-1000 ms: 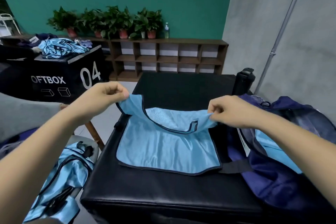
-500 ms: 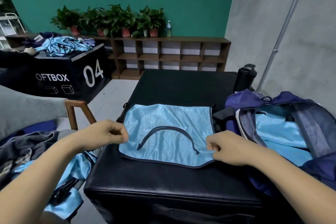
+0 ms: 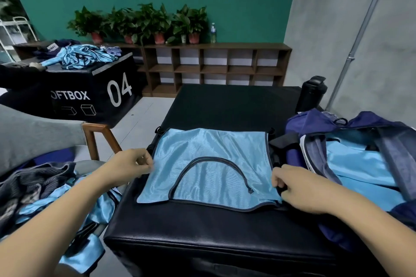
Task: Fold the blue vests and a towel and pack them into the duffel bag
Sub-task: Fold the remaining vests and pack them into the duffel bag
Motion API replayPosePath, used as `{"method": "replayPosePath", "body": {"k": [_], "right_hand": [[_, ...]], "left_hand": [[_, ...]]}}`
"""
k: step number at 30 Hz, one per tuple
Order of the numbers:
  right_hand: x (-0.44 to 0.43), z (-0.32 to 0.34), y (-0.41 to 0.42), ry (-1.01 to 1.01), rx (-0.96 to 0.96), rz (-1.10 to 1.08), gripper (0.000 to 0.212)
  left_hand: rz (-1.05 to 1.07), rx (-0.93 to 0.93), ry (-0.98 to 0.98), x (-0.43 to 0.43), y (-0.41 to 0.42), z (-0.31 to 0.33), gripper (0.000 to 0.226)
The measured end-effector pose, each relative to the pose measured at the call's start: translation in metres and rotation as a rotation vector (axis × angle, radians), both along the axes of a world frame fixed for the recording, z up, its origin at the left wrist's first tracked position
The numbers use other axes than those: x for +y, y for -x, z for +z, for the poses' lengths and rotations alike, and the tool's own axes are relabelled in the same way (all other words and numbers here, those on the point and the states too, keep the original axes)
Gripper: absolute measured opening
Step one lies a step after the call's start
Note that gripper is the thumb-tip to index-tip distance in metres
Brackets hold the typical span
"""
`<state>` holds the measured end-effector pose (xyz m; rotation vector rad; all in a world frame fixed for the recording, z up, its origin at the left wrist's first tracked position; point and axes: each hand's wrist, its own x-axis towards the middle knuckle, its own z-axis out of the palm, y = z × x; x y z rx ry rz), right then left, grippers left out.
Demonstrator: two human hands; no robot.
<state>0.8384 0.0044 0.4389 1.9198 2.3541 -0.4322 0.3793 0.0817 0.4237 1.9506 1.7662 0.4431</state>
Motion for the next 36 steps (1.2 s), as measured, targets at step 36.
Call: {"method": "replayPosePath", "body": {"k": [36], "right_hand": [[-0.013,0.024,0.045,0.296,0.523,-0.189,0.043]], "left_hand": [[0.322,0.258,-0.059,0.069,0.0,-0.034,0.023]]}}
